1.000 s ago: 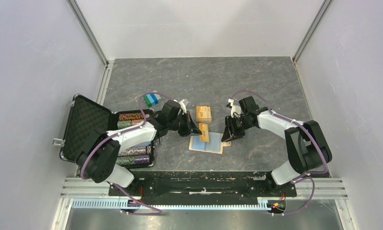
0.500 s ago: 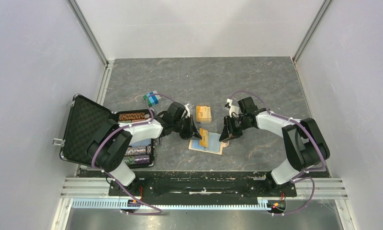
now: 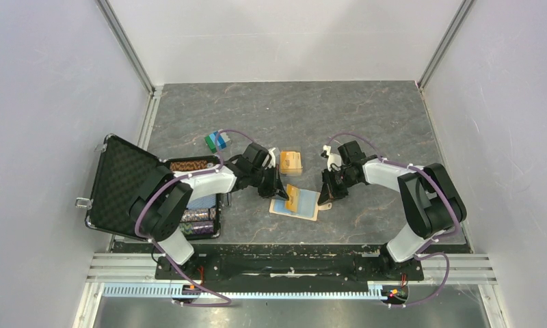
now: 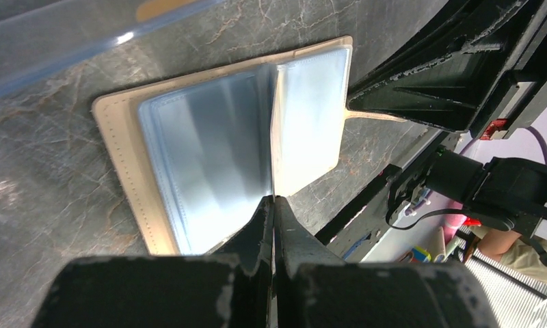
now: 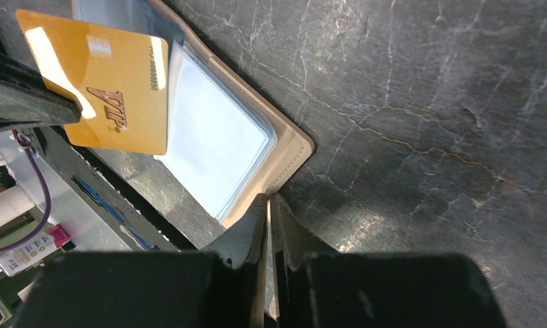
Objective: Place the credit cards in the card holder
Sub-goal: Insert the credit card into the card holder.
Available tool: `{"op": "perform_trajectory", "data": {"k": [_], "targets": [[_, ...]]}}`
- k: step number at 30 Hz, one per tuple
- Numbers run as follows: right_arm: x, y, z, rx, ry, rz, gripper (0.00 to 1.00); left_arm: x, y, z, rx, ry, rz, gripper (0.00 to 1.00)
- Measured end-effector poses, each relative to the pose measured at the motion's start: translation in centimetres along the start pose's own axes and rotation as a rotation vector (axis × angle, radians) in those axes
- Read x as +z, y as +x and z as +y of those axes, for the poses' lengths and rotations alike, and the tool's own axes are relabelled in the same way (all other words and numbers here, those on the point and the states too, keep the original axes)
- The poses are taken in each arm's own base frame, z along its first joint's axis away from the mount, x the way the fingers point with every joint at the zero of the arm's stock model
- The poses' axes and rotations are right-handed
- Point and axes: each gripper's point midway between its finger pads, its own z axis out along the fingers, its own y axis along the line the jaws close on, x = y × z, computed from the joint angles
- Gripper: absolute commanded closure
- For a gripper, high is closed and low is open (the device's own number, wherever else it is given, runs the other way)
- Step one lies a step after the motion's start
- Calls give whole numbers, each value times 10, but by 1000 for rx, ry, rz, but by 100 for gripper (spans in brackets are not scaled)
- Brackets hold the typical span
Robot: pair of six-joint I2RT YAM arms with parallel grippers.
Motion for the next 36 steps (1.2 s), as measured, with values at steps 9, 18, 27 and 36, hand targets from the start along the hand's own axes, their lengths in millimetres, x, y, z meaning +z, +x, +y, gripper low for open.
{"op": "perform_trajectory", "data": {"k": [9, 18, 27, 36], "targets": [[1, 0, 0, -2, 0, -1, 97, 12, 10, -10, 31, 7, 48, 98], [1, 1, 0, -6, -1, 0, 99, 12, 10, -10, 30, 0, 47, 98], [2, 1, 1, -8, 0, 1, 100, 16, 11, -7, 21, 1, 47, 98], [2, 1, 1, -10, 0, 2, 100, 19, 13, 1, -30, -31, 32, 98]]}}
